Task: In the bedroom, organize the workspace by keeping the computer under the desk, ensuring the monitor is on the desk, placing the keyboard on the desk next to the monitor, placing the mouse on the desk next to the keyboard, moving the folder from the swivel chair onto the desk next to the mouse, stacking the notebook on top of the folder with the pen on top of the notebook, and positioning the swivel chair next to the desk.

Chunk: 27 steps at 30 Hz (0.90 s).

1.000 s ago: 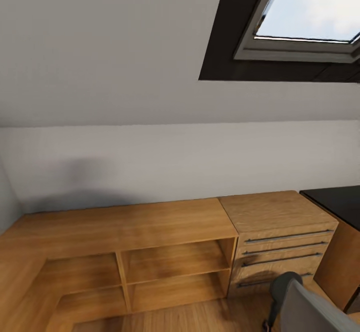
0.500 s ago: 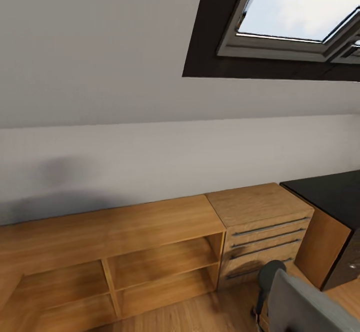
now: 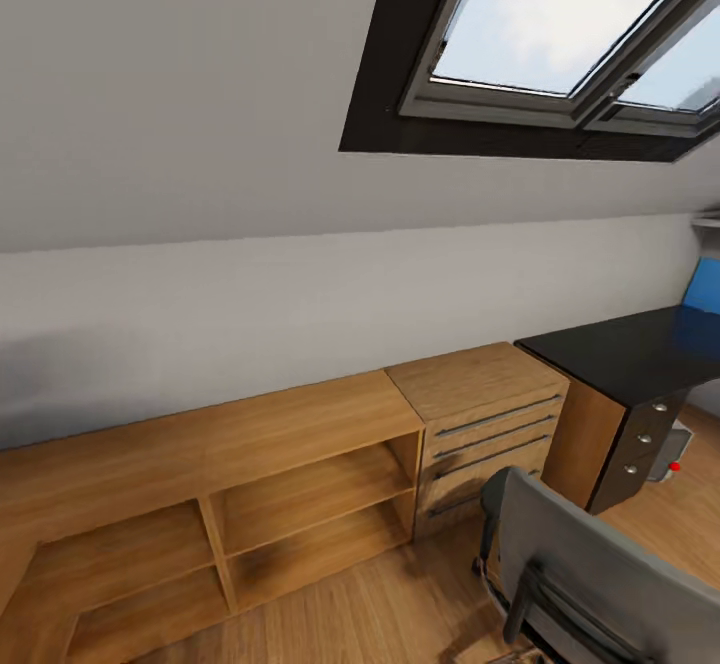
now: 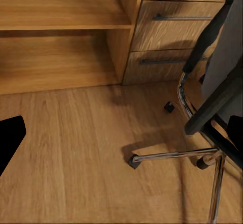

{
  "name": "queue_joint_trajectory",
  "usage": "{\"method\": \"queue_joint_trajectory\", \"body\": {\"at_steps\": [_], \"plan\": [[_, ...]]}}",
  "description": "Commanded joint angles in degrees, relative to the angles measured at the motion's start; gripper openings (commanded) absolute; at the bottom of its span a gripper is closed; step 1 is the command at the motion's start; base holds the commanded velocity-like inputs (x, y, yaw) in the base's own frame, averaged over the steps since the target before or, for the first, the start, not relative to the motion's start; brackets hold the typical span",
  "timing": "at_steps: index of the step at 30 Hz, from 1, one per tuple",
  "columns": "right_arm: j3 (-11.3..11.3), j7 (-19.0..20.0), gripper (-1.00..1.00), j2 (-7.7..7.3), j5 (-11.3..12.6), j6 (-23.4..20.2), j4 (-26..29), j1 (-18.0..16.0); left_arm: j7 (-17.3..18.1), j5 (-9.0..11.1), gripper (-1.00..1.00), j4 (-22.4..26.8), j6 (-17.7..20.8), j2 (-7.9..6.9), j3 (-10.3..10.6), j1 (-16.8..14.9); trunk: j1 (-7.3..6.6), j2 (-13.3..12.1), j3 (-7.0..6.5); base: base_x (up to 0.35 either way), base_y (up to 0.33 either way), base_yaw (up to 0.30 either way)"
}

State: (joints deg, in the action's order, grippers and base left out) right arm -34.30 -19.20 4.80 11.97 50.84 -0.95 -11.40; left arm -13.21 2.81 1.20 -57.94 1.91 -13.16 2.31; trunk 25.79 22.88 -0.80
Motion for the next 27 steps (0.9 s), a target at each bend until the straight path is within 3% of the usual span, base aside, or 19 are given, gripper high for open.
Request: {"method": "queue_joint_trajectory", "body": {"at_steps": [1, 7, 27], "plan": [[-0.5, -0.13, 1.0, 0.04, 0.43, 0.17, -0.1, -0.03, 0.06, 0.27, 1.0, 0.12, -0.05, 0.02, 0.03, 0.06, -0.01, 0.04, 0.05, -0.294, 0.163, -0.249], [-0.5, -0.13, 1.0, 0.04, 0.43, 0.2, -0.1, -0.03, 0.04, 0.33, 1.0, 0.12, -0.14, -0.05, 0.06, 0.06, -0.01, 0.04, 0.22, -0.19, 0.146, -0.261], [-0.5, -0.13, 1.0, 0.04, 0.34, 0.22, -0.1, -0.03, -0.25, 0.39, 1.0, 0.14, -0.07, -0.07, 0.06, 0.06, -0.01, 0.04, 0.24, -0.008, 0.007, -0.292]]}}
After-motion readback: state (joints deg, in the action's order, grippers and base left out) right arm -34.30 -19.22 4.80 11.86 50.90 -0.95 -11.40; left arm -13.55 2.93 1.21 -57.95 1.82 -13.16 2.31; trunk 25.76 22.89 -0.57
